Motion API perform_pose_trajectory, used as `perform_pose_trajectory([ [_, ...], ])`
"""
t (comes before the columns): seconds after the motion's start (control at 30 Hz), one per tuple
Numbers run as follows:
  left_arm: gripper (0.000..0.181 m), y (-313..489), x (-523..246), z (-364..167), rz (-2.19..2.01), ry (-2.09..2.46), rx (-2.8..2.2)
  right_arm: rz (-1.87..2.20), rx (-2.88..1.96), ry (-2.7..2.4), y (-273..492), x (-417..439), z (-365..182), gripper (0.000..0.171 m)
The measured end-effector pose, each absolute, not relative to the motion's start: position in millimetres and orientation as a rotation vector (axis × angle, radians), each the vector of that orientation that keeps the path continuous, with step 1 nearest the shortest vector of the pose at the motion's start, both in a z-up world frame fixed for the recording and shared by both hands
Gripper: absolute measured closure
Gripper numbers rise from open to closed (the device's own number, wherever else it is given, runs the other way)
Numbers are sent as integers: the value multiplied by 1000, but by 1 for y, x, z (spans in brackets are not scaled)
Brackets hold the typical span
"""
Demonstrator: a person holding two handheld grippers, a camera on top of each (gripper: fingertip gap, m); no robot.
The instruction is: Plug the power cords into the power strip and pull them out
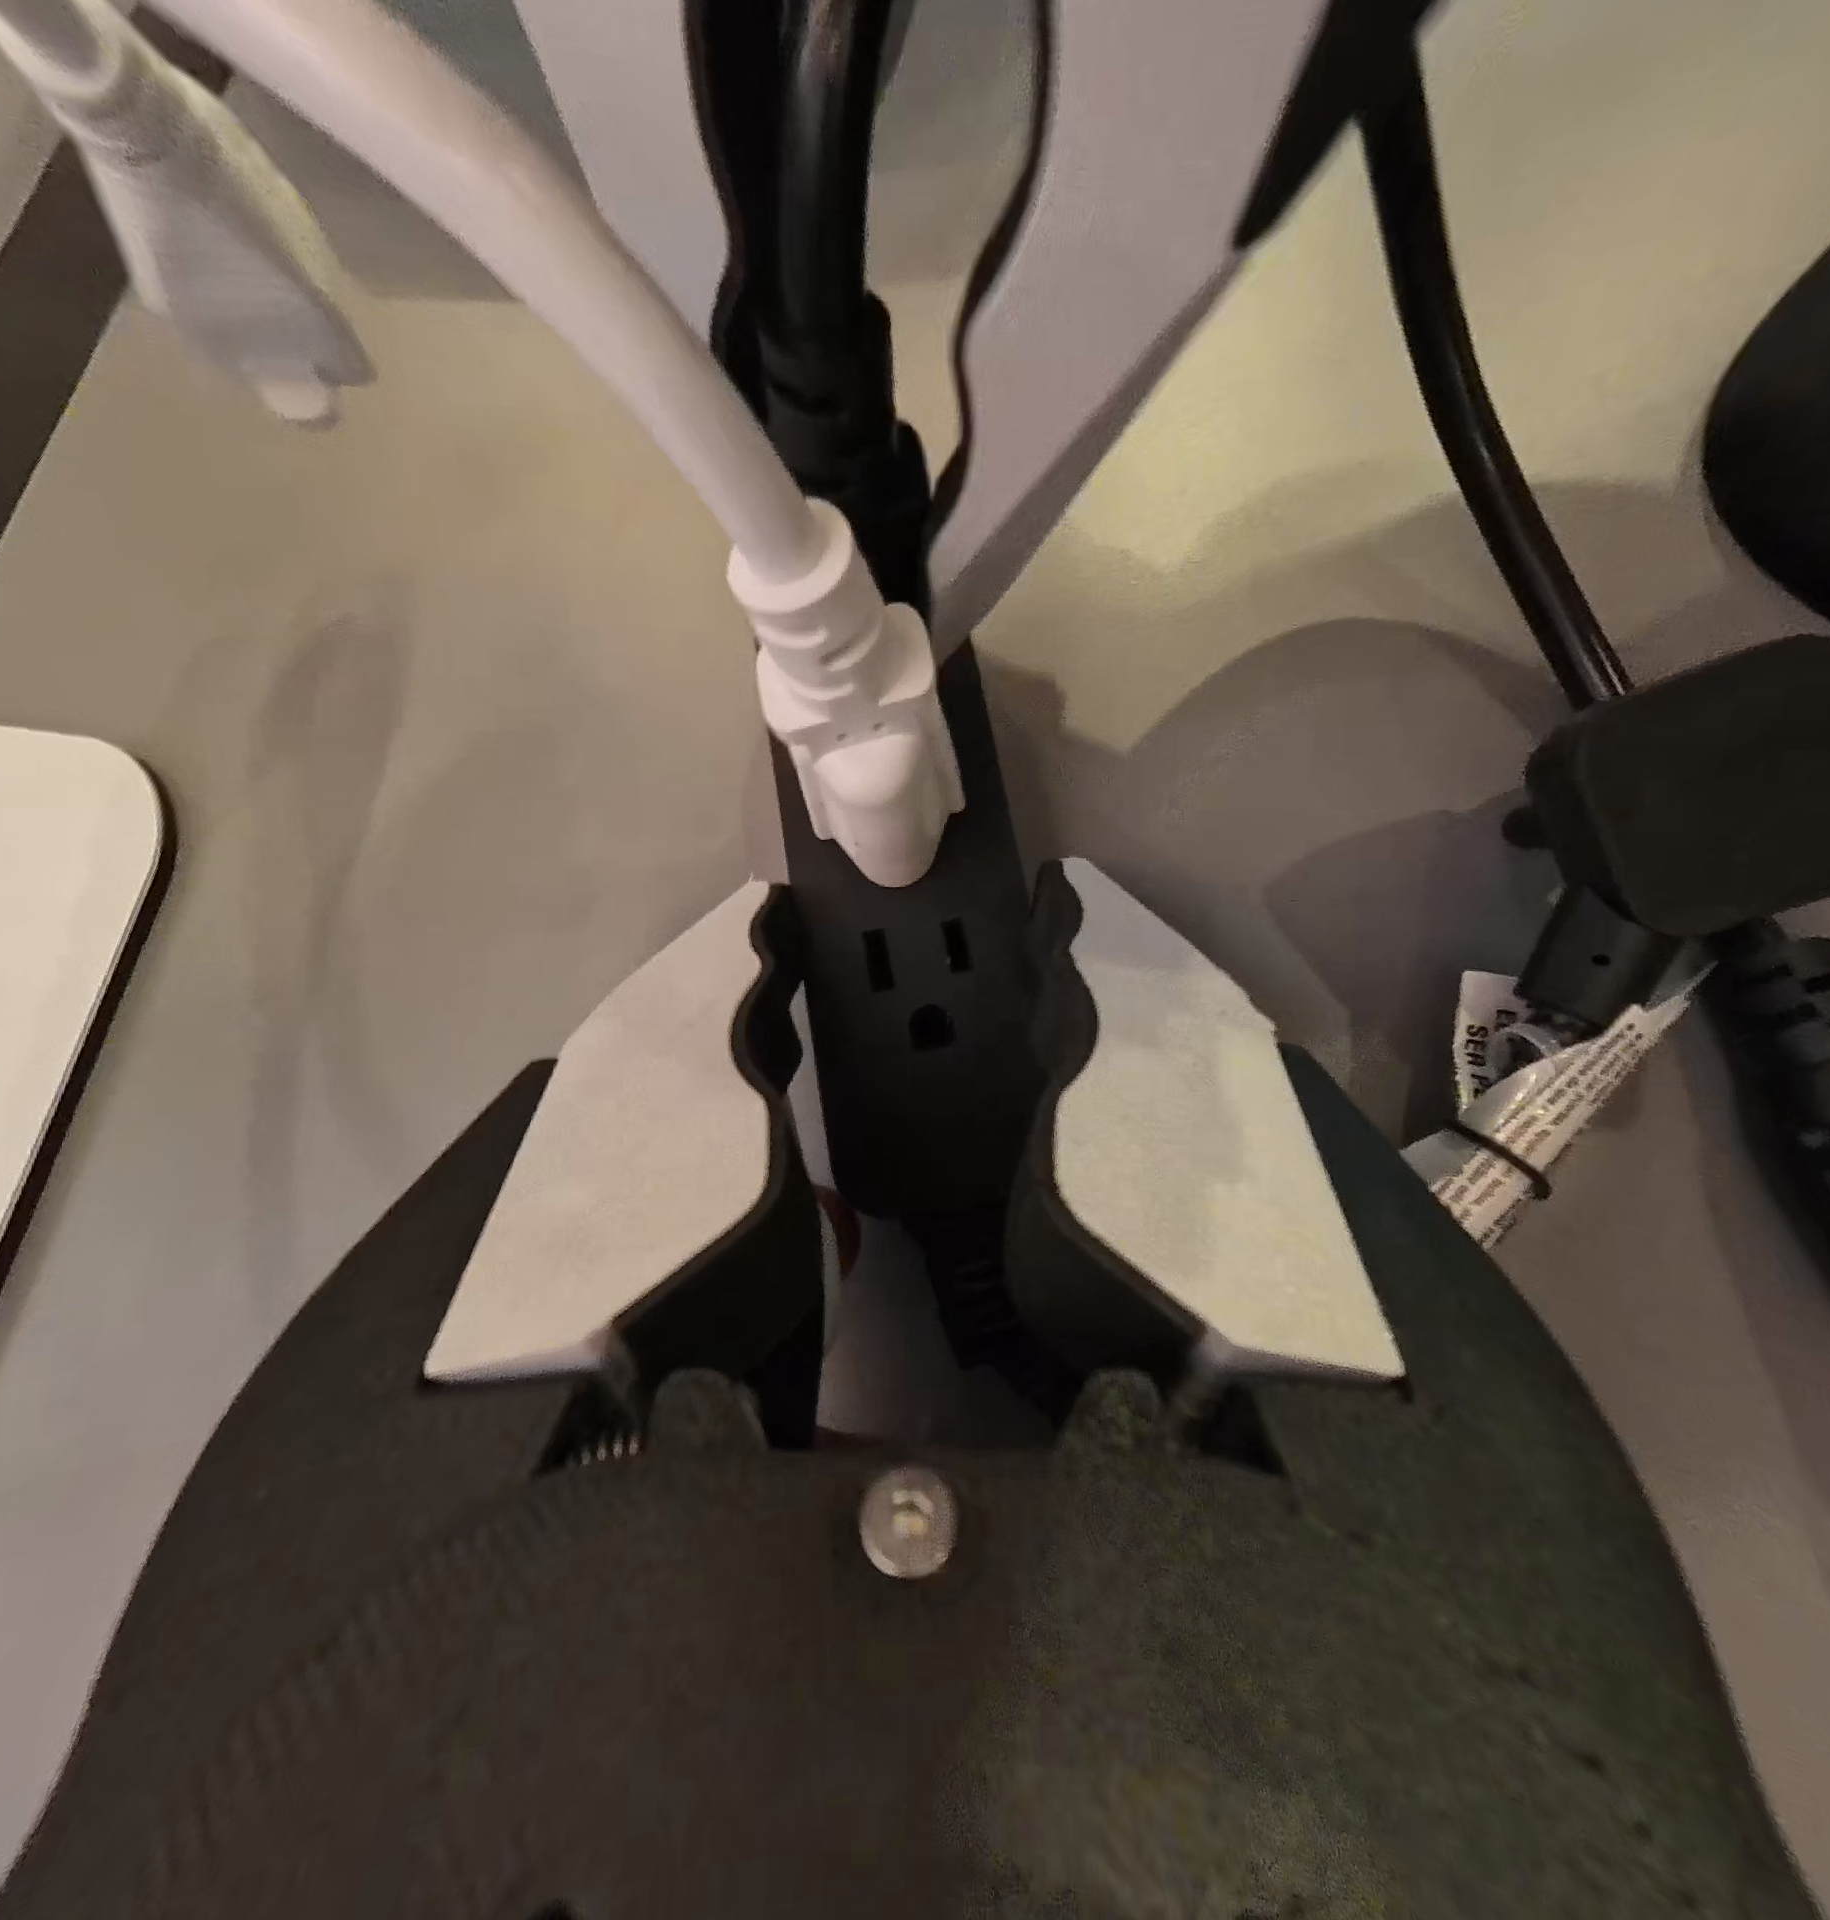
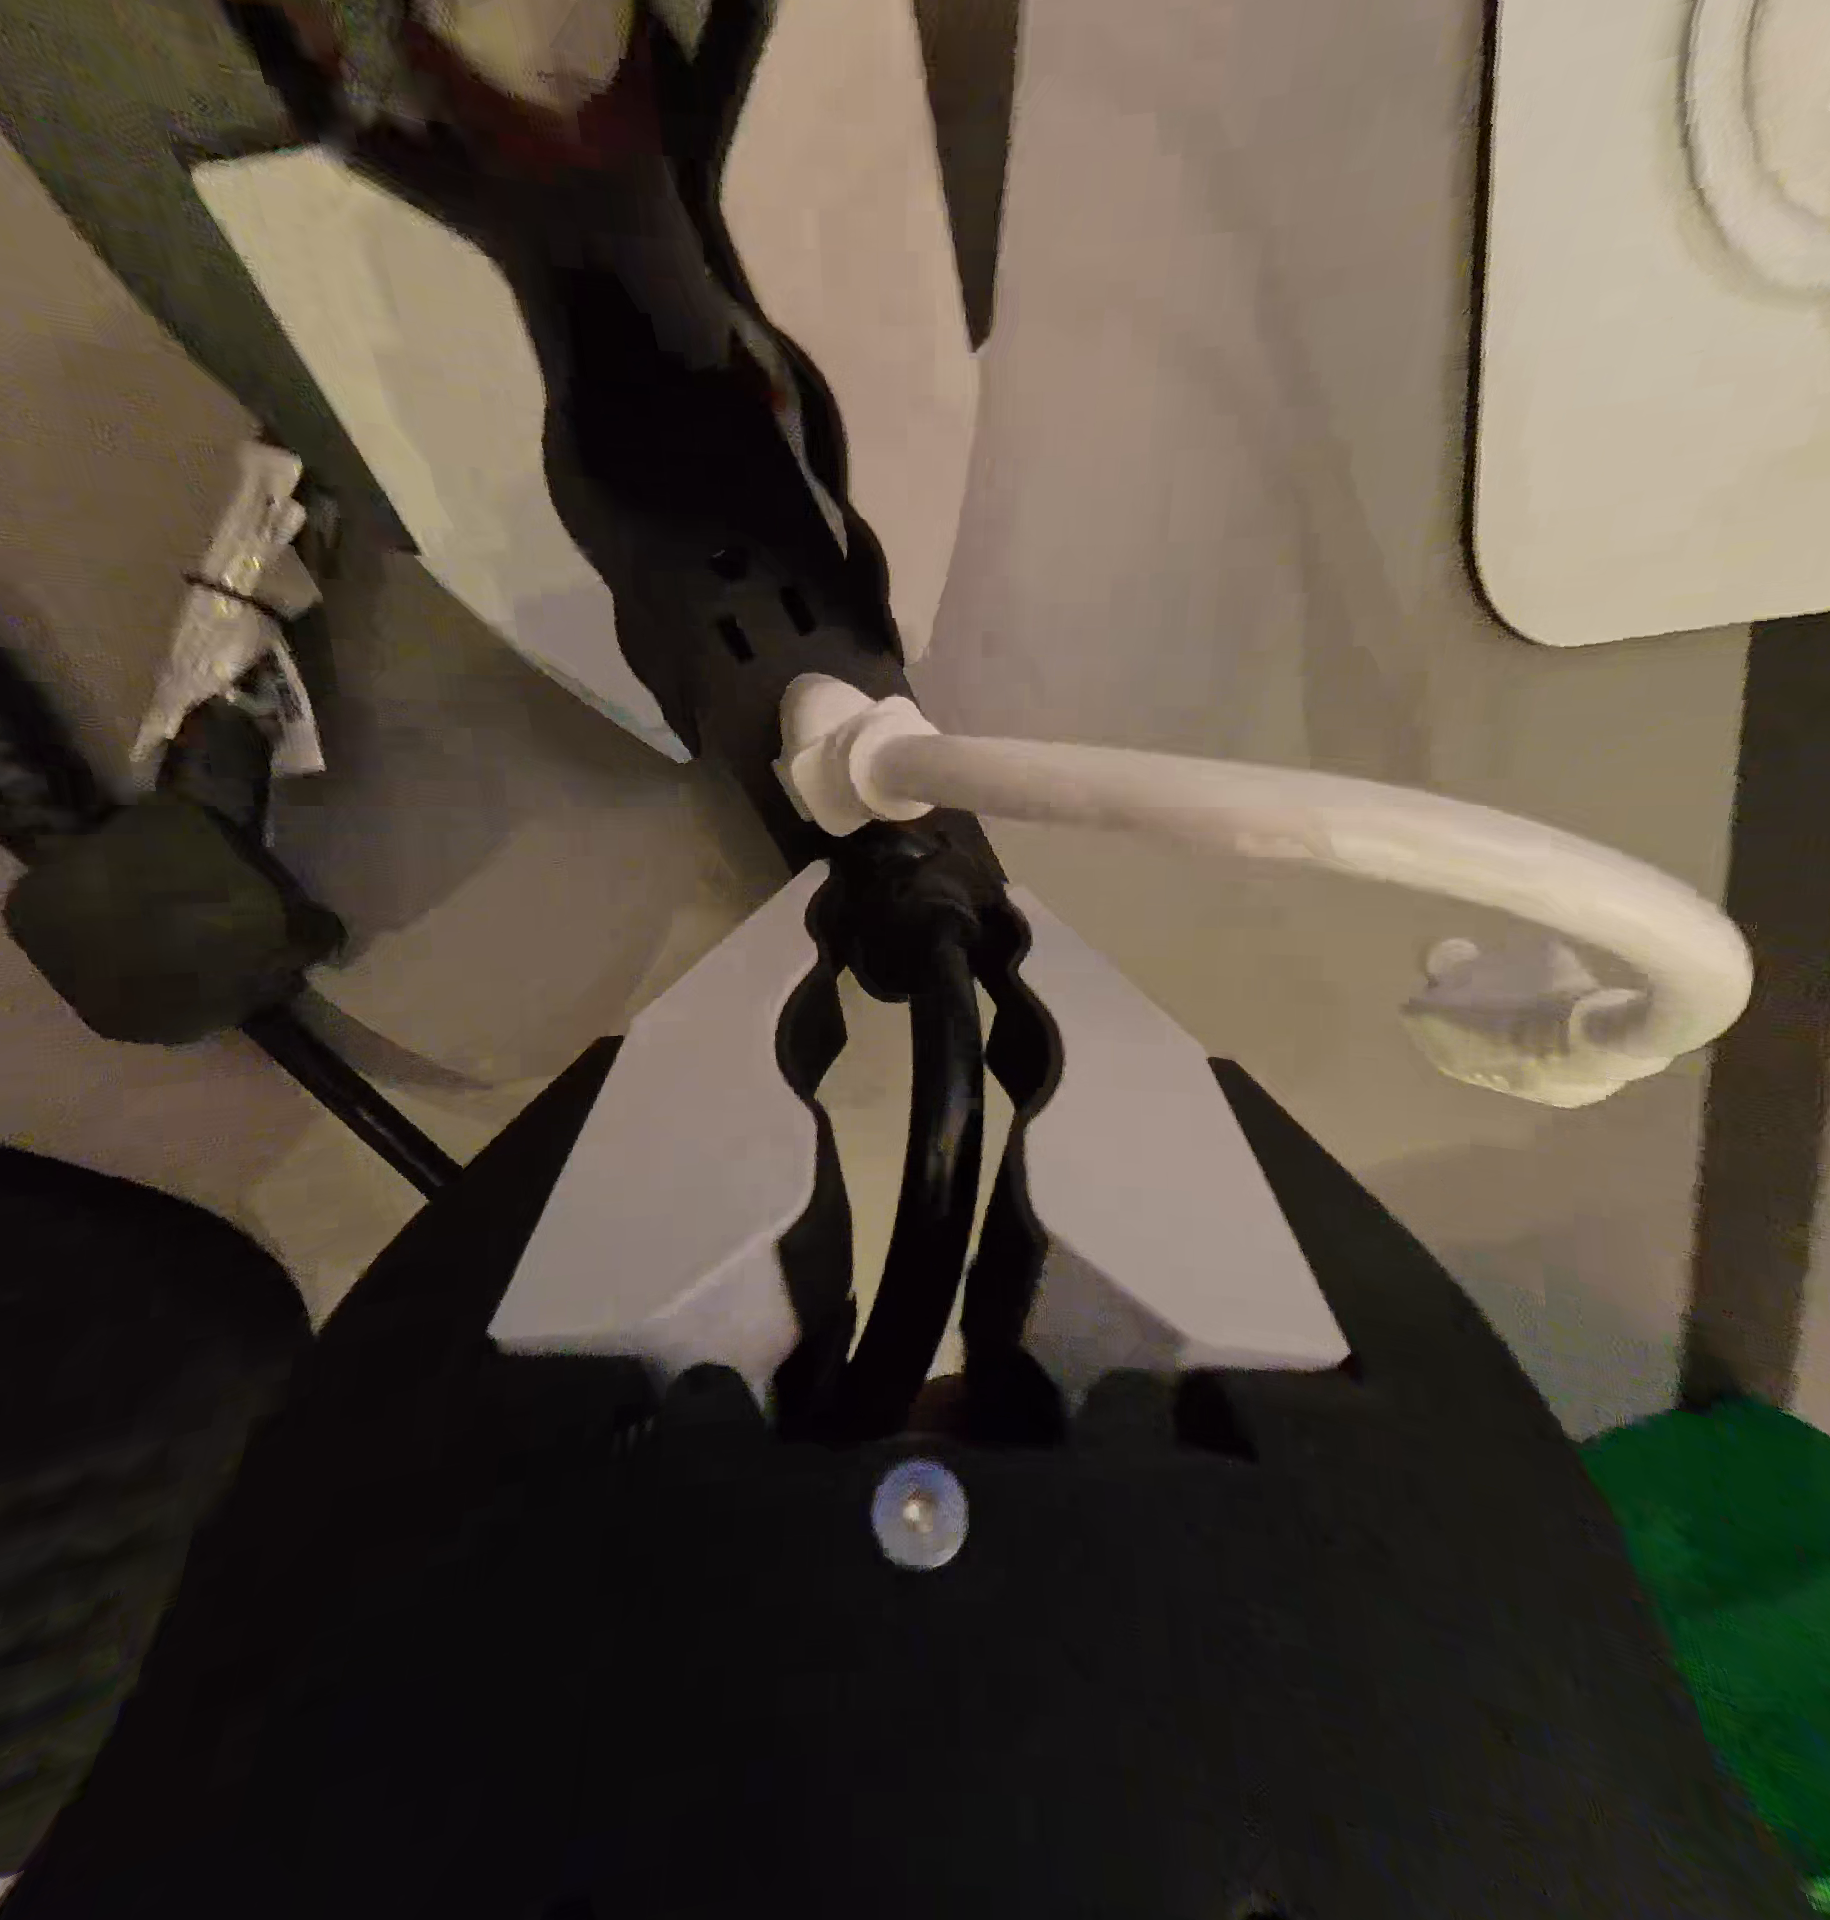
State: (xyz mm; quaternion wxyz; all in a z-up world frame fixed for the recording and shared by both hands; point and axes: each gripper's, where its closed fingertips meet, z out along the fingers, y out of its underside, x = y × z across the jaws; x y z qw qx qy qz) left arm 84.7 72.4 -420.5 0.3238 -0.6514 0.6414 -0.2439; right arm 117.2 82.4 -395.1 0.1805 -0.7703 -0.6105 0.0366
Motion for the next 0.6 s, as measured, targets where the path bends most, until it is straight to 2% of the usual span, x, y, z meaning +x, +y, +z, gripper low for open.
perform_pose_trajectory([
  [0.13,136,77,85,-421,-630,1651,-1735,577,-2332,-1443,91,117,-395,150],
  [0.23,135,77,85,-421,-632,1651,-1738,392,-2276,-1522,90,117,-394,151],
  [0.3,135,77,85,-420,-638,1652,-1731,65,-2172,-1687,87,118,-392,151],
  [0.37,137,77,85,-418,-634,1646,-1709,-98,-2104,-1763,85,118,-387,150],
  [0.6,135,76,85,-421,-626,1665,-1722,308,-2285,-1582,86,119,-393,152],
])
